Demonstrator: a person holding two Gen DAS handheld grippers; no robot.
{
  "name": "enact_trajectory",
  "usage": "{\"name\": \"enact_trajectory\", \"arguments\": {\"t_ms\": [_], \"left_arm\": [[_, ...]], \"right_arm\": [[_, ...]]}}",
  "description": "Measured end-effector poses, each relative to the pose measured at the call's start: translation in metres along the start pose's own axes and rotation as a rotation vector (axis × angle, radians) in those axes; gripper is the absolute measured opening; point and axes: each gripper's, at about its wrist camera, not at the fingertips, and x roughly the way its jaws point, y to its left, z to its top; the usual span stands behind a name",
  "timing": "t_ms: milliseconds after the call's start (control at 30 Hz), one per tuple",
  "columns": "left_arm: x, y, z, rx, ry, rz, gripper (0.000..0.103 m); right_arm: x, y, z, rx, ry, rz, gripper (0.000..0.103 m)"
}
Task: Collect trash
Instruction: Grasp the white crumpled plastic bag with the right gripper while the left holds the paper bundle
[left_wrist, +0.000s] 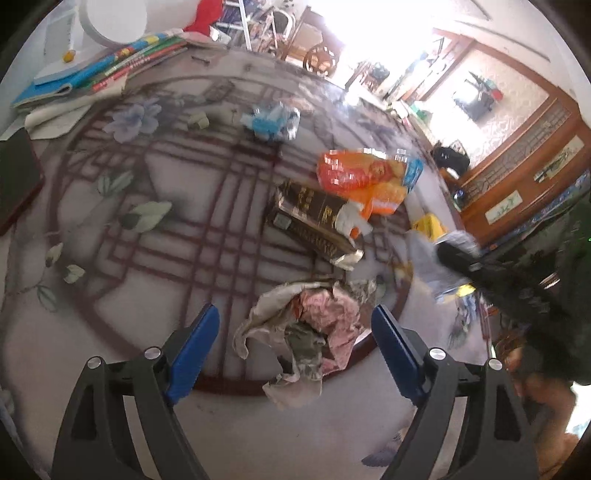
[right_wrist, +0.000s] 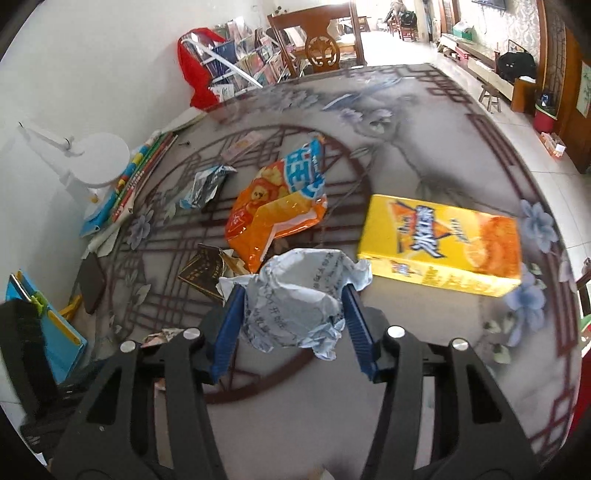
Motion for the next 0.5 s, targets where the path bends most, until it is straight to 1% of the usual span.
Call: {"name": "enact_trajectory", "arguments": {"t_ms": [67, 133, 167, 200, 233, 433, 500], "left_arm": [[0.004, -0.002, -0.002, 0.021, 0.01, 0.019, 0.08], [0.006, -0.004, -0.003, 0.043, 0.008, 0.035, 0.077], [0.007, -0.003, -0.003, 0.047, 0.005, 0.035, 0.074], [0.007, -0.002, -0.003, 0.044, 0.006, 0.026, 0.067], [0.007, -0.002, -0.003, 0.042, 0.008, 0.018, 0.062], [0.005, -0.006, -0.006, 0.064, -0.006, 0.004, 0.045], [0.004, -0.008, -0.008, 0.066, -0.009, 0.0, 0.043]], "right_arm": [[-0.009, -0.001, -0.002, 0.001, -0.01, 0.011, 0.052], [-0.016, 0.0, -0.005, -0.01, -0.014, 0.015, 0.052], [-0.019, 0.001, -0.008, -0.02, -0.016, 0.014, 0.052], [-0.023, 0.002, -0.01, -0.033, -0.02, 0.011, 0.052], [-0.027, 0.003, -0.013, -0.045, -0.023, 0.01, 0.052], [-0.05, 0.0, -0.029, -0.05, -0.047, 0.038, 0.052], [-0.059, -0.002, -0.035, -0.051, -0.06, 0.034, 0.052]]}}
